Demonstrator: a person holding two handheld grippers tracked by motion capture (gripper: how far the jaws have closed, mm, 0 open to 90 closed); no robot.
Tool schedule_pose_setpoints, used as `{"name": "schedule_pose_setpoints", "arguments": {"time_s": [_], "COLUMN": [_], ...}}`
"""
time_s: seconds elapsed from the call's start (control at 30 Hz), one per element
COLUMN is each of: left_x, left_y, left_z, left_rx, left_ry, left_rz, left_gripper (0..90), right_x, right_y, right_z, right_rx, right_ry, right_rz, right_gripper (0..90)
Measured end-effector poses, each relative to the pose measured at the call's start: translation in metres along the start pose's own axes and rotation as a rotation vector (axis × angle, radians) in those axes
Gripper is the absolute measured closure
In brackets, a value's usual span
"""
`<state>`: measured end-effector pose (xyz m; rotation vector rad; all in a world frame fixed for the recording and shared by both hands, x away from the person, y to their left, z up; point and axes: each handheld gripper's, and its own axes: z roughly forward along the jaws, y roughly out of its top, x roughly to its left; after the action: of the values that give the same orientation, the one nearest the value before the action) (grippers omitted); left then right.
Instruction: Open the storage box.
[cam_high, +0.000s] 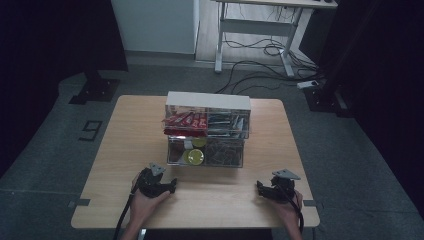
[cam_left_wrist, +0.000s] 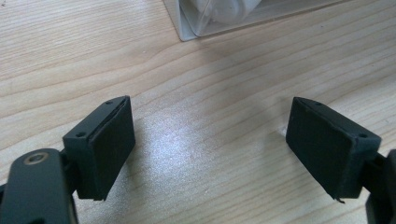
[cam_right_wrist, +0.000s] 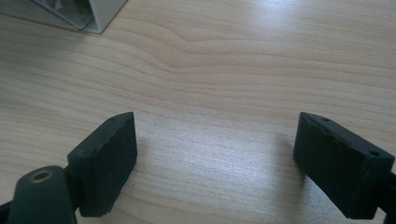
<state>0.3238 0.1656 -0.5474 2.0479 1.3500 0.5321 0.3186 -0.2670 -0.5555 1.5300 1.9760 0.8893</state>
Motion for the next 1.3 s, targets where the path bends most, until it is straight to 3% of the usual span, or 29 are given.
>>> {"name": "schedule_pose_setpoints", "arguments": {"time_s": [0.3,0.63,0.77,0.9,0.97,1.17,1.3], "left_x": [-0.001,0.0,0.0,0.0,-0.001,-0.004,-0.006], "left_y": [-0.001,-0.004,-0.004,-0.001,0.003,0.006,0.012], "left_z": [-0.001,-0.005,-0.009,-0.019,-0.03,-0.042,-0.058], "left_rx": [-0.002,-0.02,-0.025,-0.065,-0.108,-0.149,-0.204], "left_ry": [-0.005,0.015,0.001,-0.006,-0.008,0.006,-0.045], "left_rz": [0.006,-0.015,-0.027,-0.041,-0.046,-0.048,-0.057], "left_gripper": [17.0,23.6,26.7,33.4,37.8,52.8,61.8], "right_x": [-0.001,-0.001,-0.002,-0.003,-0.003,-0.003,-0.003], "right_y": [0.0,-0.002,-0.002,-0.002,-0.003,-0.003,-0.003], "right_z": [0.0,-0.002,-0.003,-0.003,-0.004,-0.004,-0.004], "right_rx": [-0.001,-0.007,-0.007,-0.01,-0.013,-0.014,-0.015], "right_ry": [-0.028,-0.028,-0.027,-0.022,-0.022,-0.023,-0.026], "right_rz": [0.024,0.024,0.023,0.019,0.018,0.017,0.02], "right_gripper": [13.7,17.1,17.5,19.4,20.0,20.3,21.0]}}
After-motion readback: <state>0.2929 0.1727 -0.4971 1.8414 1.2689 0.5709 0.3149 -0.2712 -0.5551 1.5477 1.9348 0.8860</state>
